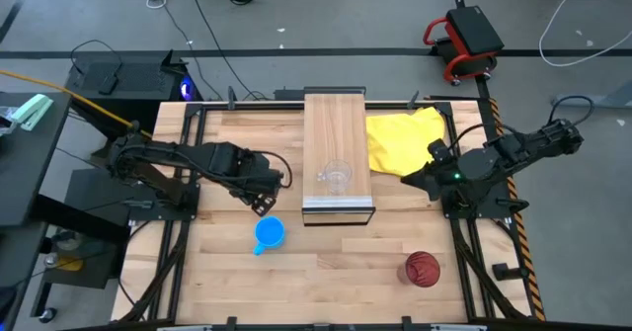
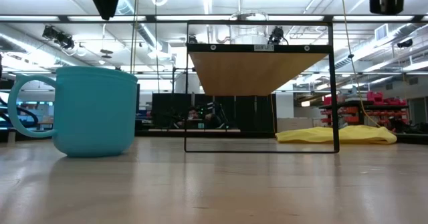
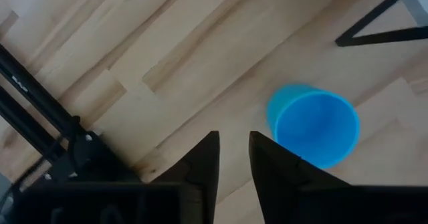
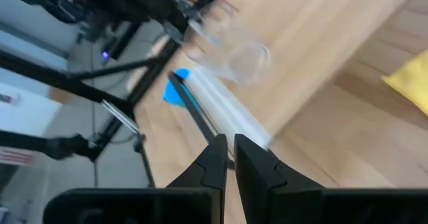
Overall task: Stack small to large cups/mugs on shelf
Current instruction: Put the blue mug on the shelf
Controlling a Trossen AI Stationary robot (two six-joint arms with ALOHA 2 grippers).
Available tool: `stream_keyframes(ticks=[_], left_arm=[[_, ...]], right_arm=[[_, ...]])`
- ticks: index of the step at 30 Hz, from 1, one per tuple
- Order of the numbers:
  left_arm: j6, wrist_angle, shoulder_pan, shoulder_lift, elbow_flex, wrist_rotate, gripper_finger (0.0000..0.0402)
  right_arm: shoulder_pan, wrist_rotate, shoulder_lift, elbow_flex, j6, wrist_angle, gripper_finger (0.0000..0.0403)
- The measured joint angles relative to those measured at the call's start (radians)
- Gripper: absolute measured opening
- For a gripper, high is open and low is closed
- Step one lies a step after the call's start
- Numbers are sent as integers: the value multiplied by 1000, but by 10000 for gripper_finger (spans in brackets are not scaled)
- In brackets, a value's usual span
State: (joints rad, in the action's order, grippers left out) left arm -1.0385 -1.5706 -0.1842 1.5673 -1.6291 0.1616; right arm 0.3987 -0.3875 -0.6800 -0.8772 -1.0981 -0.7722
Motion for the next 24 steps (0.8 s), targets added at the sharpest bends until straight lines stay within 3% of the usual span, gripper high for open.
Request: stream_keyframes(ticks=[12,18,24], left_arm=[[-254,1,-142,4,5,42,127],[-396,48,-199,-11,181,-1,130],[-462,288,-220,-84,313,-12,126]], right_arm=[[80,-4,0,0,1,-85,35],[116,-4,0,0,-9,-106,35],[123,-8,0,0,-9,-106,35]])
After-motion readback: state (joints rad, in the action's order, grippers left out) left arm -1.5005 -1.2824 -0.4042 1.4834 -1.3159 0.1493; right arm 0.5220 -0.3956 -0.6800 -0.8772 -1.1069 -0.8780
